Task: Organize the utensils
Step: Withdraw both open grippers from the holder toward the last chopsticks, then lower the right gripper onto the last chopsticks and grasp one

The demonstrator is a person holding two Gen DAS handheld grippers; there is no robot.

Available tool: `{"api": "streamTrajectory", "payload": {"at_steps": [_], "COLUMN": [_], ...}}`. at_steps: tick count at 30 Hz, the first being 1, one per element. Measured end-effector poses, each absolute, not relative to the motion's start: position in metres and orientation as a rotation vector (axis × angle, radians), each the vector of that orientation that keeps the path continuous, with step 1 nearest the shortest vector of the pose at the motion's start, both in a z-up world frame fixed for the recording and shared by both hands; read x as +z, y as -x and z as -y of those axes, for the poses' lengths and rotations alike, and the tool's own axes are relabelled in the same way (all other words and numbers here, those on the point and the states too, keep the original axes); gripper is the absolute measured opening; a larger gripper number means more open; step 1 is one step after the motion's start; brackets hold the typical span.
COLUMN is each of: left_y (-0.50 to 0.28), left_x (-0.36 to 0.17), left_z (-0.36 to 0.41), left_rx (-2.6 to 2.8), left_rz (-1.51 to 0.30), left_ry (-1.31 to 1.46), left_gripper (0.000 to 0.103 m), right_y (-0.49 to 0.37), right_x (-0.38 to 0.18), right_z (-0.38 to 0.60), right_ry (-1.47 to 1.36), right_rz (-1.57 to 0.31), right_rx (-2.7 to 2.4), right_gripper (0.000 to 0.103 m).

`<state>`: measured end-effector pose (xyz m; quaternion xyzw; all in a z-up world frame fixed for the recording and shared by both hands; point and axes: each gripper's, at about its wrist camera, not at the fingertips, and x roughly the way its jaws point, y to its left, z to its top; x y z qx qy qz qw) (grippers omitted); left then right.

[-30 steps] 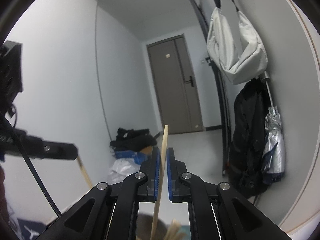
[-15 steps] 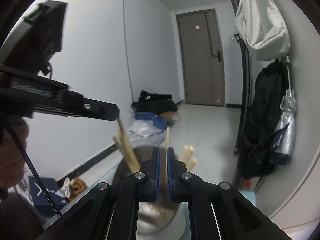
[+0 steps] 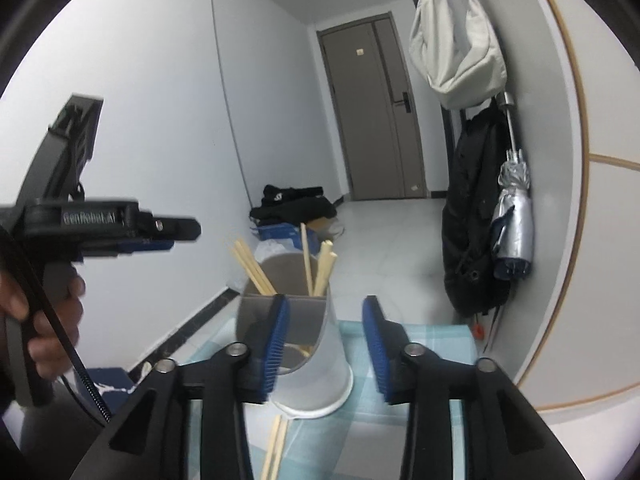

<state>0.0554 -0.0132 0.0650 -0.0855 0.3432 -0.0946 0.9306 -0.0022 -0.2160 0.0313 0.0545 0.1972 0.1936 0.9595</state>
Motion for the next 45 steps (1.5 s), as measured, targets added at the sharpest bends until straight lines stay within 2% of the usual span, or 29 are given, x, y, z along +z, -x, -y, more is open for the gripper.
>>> {"api": "streamTrajectory", "payload": {"at_steps": [2,4,8,11,15,19,31,45], "left_y": [-0.044,-0.034,-0.018,-0.008,0.001,0.01,0.016,-0.004], "left_x": [0.068,0.069,0.073,0.074,0.07,0.063,0.023,-0.035], "left_z": [0.011,0.011,0.012,0.013,0.012,0.009,0.0,-0.005], "left_rx": [-0.153,-0.145,-0.116,-0.106,-0.08,-0.047,-0.016,0.01], "left_rz": [-0.667,-0.64,-0.598,-0.571,-0.545,-0.526,-0.562,-0.649], "left_ry": [0.179,0.179,0.152,0.139,0.147,0.161,0.22,0.152], "left_gripper": [0.075,0.075,0.085,0.086,0.095,0.096,0.097,0.097], "right_y": [0.011,0.016,0.028,0.038,0.047,0.054,0.05,0.027], "right_x": [0.037,0.041,0.046,0.05,0.052,0.051,0.019,-0.024], "right_z": [0.215,0.215,0.216,0.218,0.217,0.214,0.21,0.2], "right_ry": [-0.103,-0.1,-0.113,-0.129,-0.12,-0.122,-0.104,-0.079], "right_rz": [-0.387,-0.384,-0.379,-0.374,-0.361,-0.367,-0.477,-0.623], "right_rx": [0.396,0.4,0.398,0.393,0.4,0.434,0.453,0.449], "right_gripper": [0.058,0.062,0.063,0.066,0.07,0.075,0.076,0.076]}}
